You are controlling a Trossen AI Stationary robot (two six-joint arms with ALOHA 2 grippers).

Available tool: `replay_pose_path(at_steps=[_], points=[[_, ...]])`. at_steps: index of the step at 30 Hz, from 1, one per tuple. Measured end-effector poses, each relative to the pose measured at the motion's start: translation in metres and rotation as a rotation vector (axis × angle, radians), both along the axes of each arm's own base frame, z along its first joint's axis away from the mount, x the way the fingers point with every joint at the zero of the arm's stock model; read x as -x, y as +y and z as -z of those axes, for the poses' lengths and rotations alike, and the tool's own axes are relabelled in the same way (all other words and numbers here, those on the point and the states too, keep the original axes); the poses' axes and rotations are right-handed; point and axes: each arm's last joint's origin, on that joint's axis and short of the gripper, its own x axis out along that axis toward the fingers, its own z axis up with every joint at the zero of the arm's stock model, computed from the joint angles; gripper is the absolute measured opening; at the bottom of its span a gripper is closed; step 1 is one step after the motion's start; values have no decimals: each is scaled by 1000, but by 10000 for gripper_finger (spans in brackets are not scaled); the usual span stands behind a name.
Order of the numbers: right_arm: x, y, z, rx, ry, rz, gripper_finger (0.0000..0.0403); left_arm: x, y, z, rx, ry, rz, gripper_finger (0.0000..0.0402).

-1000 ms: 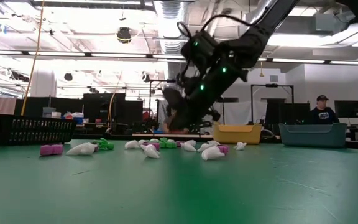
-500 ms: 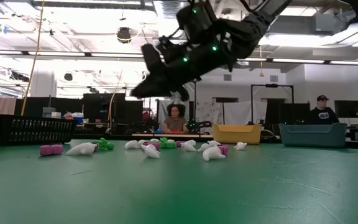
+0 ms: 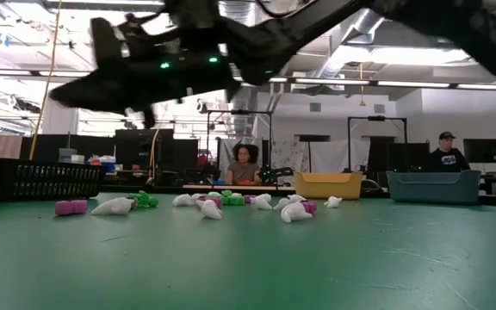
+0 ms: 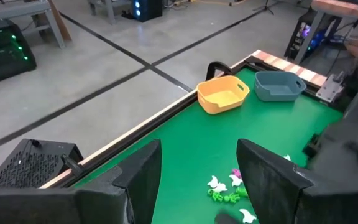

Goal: Sort Halloween decoration
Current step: Put the pink skeleton toy into the yellow bin

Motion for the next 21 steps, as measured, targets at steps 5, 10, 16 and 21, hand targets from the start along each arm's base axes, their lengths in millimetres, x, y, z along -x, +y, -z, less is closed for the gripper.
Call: replay_pose_path(at_steps=[5,10,16,21], points=[[-34,17,-2,2,-35,-134,8,2,0,-1,15,-16,6,199],[-48,33,6,53,-79,-199,8,1,0,-1,19,-16,4,199],[-50,44,19,65,-76,-233,8,1,0,0,20,-15,5,199],[-49,58,24,163,-114,-282,8,1,0,0,22,-17,4,199]])
